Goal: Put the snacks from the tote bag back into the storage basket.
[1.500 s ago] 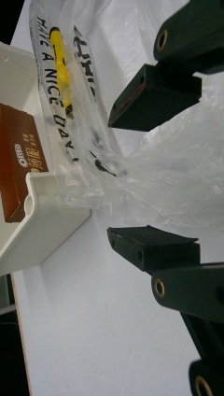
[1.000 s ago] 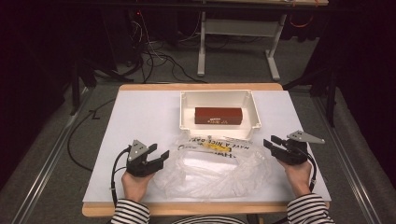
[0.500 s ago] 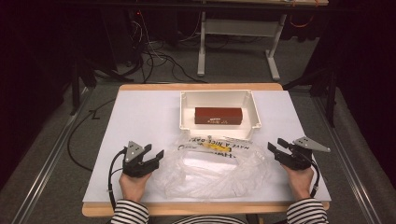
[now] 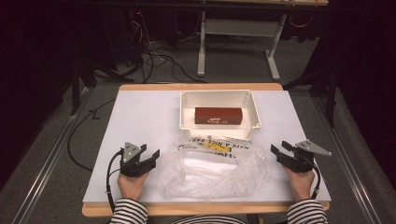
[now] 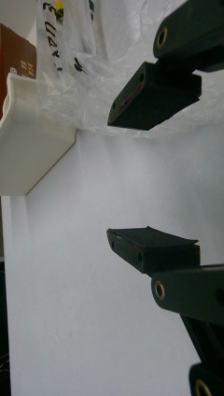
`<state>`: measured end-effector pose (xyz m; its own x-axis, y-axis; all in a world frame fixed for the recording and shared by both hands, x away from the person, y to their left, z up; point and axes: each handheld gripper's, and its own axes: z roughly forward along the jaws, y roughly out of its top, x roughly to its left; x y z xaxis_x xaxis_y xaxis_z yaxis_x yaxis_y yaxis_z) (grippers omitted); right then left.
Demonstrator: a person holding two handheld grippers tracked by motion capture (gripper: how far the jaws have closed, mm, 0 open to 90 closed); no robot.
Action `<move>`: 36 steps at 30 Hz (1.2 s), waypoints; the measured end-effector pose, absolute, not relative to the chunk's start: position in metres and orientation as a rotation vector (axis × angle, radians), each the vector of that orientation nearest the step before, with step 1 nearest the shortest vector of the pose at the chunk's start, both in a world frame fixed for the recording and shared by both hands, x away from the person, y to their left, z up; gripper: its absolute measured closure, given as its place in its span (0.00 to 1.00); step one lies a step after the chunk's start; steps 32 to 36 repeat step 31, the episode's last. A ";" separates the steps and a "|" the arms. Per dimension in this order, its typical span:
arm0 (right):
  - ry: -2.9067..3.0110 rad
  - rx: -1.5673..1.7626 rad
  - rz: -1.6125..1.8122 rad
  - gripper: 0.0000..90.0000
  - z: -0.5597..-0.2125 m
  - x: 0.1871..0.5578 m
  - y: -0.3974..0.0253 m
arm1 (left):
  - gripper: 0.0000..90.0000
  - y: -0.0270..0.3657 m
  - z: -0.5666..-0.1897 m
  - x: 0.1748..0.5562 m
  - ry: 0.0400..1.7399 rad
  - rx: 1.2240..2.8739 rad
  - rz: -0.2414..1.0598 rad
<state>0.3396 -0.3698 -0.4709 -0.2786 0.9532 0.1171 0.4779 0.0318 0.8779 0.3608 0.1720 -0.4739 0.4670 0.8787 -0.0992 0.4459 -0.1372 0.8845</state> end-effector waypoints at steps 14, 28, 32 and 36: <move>1.785 1.438 1.198 0.48 -0.476 0.339 -0.370 | 0.44 0.169 -0.483 0.362 1.154 1.792 0.621; 1.791 1.454 1.177 0.45 -0.476 0.340 -0.370 | 0.41 0.170 -0.484 0.360 1.151 1.772 0.625; 1.791 1.452 1.180 0.45 -0.477 0.340 -0.370 | 0.41 0.170 -0.484 0.361 1.155 1.769 0.612; 1.791 1.452 1.180 0.45 -0.477 0.340 -0.370 | 0.41 0.170 -0.484 0.361 1.155 1.769 0.612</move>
